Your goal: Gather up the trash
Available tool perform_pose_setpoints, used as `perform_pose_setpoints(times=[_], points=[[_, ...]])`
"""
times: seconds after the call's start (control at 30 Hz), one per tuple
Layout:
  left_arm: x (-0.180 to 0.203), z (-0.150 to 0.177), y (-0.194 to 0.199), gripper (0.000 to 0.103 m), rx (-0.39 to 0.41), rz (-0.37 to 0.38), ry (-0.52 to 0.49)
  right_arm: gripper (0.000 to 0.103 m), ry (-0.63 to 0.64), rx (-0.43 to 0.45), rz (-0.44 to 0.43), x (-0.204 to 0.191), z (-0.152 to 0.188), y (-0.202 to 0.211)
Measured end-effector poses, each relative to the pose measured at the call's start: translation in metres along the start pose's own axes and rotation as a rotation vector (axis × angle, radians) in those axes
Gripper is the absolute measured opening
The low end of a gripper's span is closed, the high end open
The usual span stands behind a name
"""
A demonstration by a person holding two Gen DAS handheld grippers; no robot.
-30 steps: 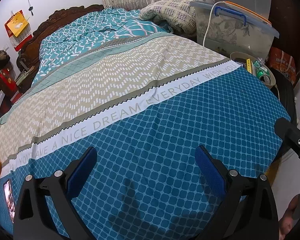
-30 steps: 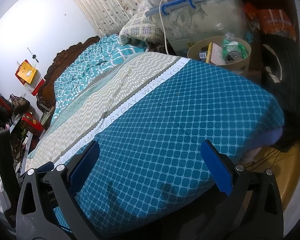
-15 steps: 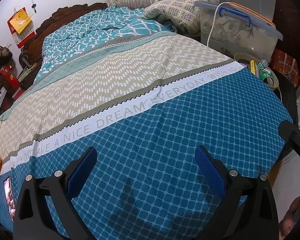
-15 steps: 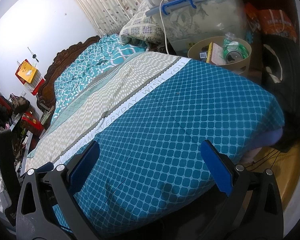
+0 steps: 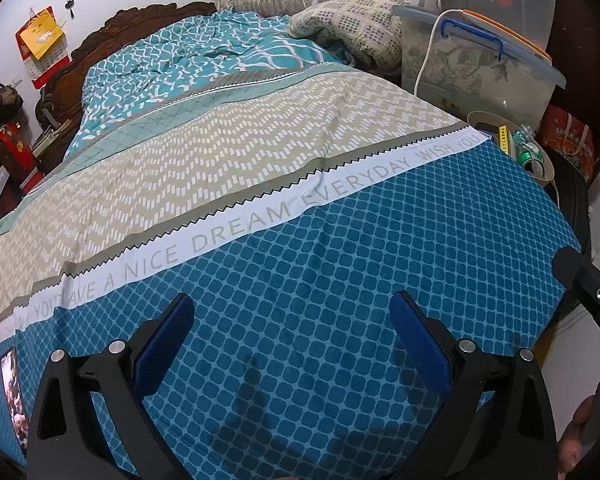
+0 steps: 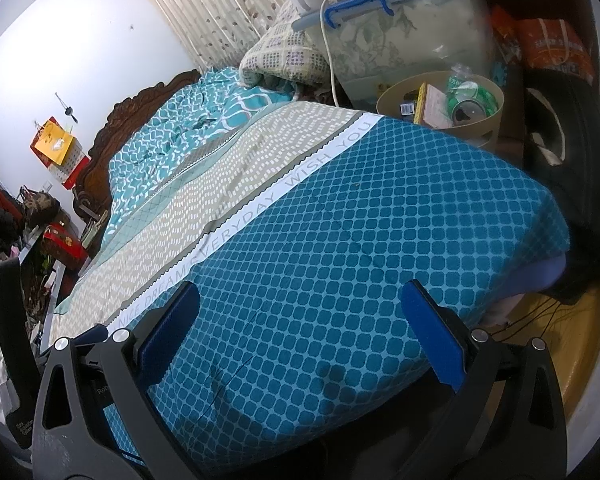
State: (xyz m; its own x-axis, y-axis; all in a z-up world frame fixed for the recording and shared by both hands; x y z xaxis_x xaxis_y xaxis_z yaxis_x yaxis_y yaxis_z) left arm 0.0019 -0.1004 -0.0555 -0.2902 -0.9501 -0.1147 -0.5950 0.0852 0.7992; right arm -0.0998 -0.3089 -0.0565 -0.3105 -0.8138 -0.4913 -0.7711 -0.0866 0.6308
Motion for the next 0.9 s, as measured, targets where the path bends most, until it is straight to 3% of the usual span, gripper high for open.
perform_pose_setpoints(times=[0.9], points=[[0.016, 0.006, -0.007, 0.094, -0.033, -0.007, -0.054, 0.1, -0.015, 0.002, -0.003, 0.005, 0.0, 0.002]])
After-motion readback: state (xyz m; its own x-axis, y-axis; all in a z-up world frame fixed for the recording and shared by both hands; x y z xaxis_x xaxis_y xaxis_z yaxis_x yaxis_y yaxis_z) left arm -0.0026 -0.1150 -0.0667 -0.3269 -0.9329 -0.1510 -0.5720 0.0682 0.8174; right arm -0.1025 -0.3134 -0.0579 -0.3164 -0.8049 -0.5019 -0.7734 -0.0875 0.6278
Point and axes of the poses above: each gripper's, at about its wrist camera, not at the fingertips, and y roughly against the way its jaws point, x to its right, z to its underside, the point moved 1 cm from there along -y, roughly the way its jaws point, and after that the axes turned 1 degree about -y, right-handed, at the moved point
